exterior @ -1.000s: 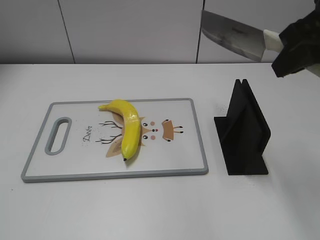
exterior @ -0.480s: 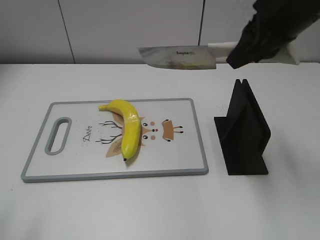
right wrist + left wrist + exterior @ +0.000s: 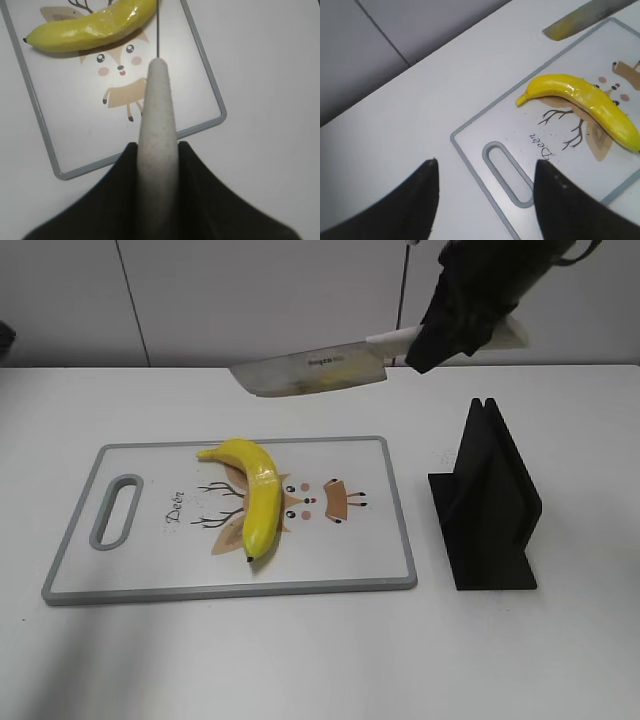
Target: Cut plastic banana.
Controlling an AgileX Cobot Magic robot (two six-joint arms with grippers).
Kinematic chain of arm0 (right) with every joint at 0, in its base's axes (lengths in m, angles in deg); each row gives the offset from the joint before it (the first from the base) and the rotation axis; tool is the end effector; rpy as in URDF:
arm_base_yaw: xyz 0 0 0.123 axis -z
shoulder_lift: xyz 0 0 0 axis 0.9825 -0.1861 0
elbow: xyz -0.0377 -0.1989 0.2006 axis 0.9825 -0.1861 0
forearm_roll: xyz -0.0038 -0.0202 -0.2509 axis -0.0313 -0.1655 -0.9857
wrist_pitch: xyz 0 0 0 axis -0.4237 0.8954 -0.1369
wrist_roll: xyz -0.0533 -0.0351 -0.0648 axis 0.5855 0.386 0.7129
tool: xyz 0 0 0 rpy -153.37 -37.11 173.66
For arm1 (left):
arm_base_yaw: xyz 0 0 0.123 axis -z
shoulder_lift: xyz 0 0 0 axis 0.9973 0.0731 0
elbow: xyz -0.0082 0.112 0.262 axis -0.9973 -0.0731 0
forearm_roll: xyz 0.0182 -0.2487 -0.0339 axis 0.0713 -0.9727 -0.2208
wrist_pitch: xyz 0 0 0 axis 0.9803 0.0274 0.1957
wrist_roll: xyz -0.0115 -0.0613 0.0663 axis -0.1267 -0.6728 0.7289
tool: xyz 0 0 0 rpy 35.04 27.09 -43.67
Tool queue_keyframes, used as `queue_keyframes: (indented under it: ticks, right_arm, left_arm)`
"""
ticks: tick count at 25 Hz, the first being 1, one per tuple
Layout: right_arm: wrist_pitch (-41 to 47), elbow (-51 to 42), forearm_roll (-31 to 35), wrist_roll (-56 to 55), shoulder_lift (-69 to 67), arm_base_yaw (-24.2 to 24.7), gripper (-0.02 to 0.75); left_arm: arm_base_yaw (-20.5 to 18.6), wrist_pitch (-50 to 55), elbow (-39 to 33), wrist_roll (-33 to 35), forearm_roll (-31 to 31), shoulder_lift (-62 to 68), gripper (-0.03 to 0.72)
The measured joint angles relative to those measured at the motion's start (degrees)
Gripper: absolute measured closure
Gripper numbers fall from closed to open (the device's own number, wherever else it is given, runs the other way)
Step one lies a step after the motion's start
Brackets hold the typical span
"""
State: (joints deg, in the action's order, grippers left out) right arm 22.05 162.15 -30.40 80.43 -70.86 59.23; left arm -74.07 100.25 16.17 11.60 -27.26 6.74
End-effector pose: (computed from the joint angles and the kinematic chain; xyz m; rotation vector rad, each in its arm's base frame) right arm 0.3726 0.1701 0.2871 -1.5716 2.1228 0.3303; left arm 0.2298 -0.0637 0.3443 0.9136 2.0912 -0.0216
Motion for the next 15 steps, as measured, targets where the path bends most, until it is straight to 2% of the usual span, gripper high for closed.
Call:
queue_keyframes:
  ticks: [5, 9, 15]
  right_arm:
    - [1.41, 4.15, 4.0, 5.93, -4.57, -0.18, 0.565]
    - [2.7, 5.42, 6.21, 9.83, -6.64, -0.8, 0.565]
    - [2.94, 5.68, 9.73, 15.42, -7.19, -1.32, 0.565]
  left_arm:
    - [5.43, 3.14, 9.2, 10.2, -0.22, 11.86, 0.124]
    - [9.01, 3.71, 14.86, 14.75, -0.22, 19.69, 0.125]
    - [10.27, 4.28, 20.46, 20.71, 0.1, 29.32, 0.125]
